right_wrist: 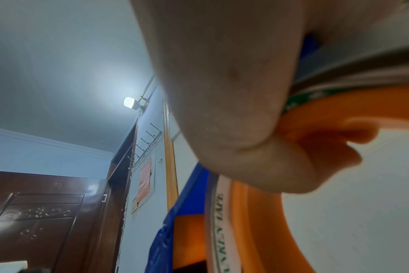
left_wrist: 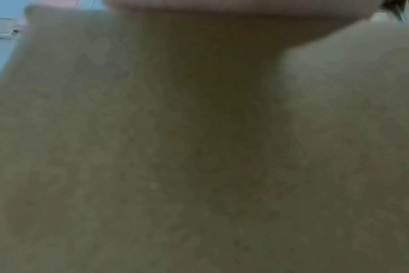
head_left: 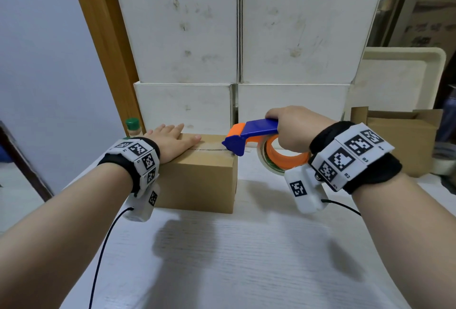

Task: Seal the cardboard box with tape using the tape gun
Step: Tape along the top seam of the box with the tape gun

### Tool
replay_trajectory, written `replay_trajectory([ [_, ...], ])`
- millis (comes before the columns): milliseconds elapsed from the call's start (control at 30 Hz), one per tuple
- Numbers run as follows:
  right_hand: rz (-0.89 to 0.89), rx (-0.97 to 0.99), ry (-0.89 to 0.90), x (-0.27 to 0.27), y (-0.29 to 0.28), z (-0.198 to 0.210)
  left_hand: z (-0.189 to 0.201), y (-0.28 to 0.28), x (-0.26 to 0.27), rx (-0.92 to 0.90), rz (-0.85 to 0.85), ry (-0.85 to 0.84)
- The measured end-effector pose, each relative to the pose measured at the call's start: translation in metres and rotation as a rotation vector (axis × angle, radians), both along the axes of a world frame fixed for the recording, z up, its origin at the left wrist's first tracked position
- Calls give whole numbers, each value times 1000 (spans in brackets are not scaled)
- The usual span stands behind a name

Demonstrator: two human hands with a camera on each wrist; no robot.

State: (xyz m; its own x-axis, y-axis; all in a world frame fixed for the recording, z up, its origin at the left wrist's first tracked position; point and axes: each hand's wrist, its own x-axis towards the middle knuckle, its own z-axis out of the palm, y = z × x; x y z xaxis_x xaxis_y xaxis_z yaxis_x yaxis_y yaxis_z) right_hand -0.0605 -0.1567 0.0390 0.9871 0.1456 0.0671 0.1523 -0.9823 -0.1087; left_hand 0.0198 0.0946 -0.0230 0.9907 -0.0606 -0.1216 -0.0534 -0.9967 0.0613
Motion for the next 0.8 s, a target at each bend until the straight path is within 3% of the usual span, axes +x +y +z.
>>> replay_trajectory([
  [800, -20, 19, -12, 3, -2, -13, 0, -5, 2, 15, 41, 11],
])
